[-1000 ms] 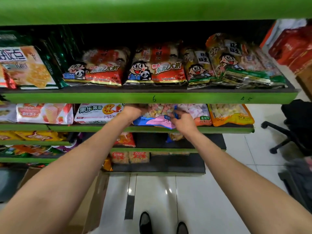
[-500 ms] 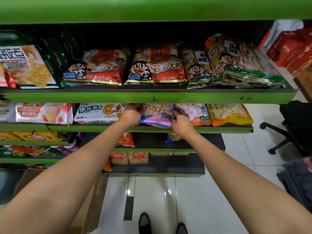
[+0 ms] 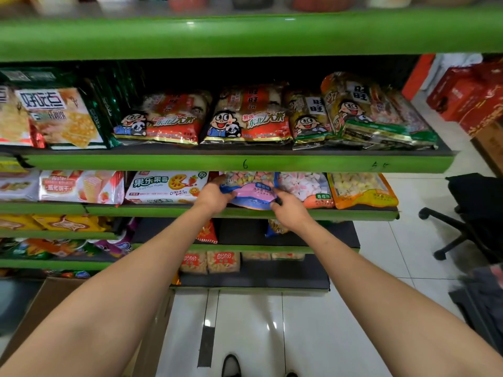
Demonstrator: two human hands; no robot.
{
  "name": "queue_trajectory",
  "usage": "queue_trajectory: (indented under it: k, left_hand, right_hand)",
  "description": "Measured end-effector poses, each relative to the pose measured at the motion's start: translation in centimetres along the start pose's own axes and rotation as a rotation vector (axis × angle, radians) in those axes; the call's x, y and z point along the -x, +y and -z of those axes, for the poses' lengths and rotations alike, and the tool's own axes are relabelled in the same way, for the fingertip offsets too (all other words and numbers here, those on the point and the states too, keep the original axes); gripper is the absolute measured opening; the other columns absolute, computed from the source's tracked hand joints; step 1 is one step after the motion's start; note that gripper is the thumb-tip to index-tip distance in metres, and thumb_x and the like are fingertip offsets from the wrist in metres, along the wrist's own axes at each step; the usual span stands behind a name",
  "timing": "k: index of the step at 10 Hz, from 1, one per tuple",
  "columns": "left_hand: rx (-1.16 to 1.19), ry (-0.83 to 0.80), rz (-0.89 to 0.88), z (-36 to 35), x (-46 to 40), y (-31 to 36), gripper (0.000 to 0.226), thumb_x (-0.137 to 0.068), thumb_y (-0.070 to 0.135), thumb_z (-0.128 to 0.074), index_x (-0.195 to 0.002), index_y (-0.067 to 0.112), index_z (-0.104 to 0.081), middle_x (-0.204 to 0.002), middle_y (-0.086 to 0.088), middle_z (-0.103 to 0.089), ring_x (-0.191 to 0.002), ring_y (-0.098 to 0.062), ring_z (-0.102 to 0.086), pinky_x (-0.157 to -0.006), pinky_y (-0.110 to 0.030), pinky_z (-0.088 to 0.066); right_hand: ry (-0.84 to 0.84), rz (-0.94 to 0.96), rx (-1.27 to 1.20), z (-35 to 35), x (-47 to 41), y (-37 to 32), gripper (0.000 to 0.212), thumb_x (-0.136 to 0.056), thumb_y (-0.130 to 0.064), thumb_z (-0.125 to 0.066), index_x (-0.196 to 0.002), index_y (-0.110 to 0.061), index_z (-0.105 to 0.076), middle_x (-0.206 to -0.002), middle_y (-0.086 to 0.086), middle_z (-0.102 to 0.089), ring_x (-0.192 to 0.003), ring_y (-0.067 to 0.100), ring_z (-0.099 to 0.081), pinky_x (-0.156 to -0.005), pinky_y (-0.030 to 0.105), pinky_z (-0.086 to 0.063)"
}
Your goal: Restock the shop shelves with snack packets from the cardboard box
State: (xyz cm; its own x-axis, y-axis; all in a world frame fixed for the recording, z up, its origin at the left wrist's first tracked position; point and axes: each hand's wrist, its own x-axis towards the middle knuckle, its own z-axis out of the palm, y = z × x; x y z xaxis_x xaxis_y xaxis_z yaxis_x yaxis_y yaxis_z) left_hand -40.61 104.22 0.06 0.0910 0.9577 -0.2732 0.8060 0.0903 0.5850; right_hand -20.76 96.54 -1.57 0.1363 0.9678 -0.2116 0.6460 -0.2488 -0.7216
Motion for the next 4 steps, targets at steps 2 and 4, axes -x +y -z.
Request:
queue_trajectory:
  k: [2,4]
  left_hand:
    - [0.198,0.021,-0.024,0.4,2.9,-1.1,0.061,-0.091,0.024,-0.07,-0.145,0.013,-0.044,-0.133,-0.009,-0.059,-0.109,-0.026,-0.06,-0.095,-0.034,-0.05]
    - [0.379,0.094,-0.028,1.8,8.6,-2.7,0.027,-0.09,0.018,-0.071,-0.116,0.013,-0.066,-0.107,-0.007,-0.066,-0.095,-0.021,-0.061,-0.072,-0.024,-0.047]
  right_hand:
    - [-0.018,0.012,-0.082,0.9,3.1,1.2,0.052,-0.097,-0.015,-0.056,-0.147,-0.015,-0.042,-0.153,0.006,-0.04,-0.14,0.023,-0.038,-0.117,0.033,-0.03]
    - [0.065,0.067,-0.169,3.1,6.8,2.8,0.032,-0.095,-0.016,-0.06,-0.126,-0.019,-0.063,-0.123,0.0,-0.066,-0.102,0.016,-0.064,-0.083,0.02,-0.043]
